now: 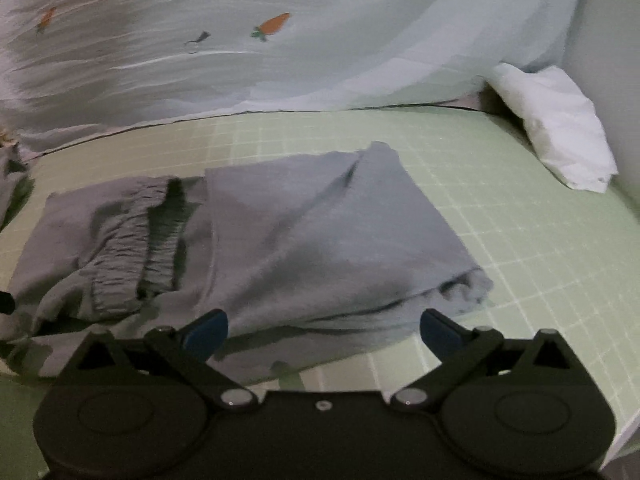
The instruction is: Fold clothes
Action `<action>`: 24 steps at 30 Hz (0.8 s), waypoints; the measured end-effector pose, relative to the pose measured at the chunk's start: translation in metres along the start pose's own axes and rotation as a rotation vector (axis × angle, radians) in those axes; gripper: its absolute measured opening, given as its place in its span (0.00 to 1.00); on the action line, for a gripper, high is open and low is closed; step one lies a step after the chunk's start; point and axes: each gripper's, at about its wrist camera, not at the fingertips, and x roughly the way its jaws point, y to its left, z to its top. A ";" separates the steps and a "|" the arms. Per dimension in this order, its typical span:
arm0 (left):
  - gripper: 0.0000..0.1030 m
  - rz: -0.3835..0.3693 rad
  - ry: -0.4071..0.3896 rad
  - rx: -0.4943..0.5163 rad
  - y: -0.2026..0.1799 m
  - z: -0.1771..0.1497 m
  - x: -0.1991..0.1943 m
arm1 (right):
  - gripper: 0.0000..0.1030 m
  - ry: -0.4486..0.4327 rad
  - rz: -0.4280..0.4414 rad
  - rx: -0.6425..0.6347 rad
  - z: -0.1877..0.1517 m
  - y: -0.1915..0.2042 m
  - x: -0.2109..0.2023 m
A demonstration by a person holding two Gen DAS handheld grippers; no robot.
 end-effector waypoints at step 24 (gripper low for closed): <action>0.13 -0.062 -0.121 0.028 -0.047 0.019 -0.019 | 1.00 0.058 -0.153 0.040 0.006 -0.039 0.020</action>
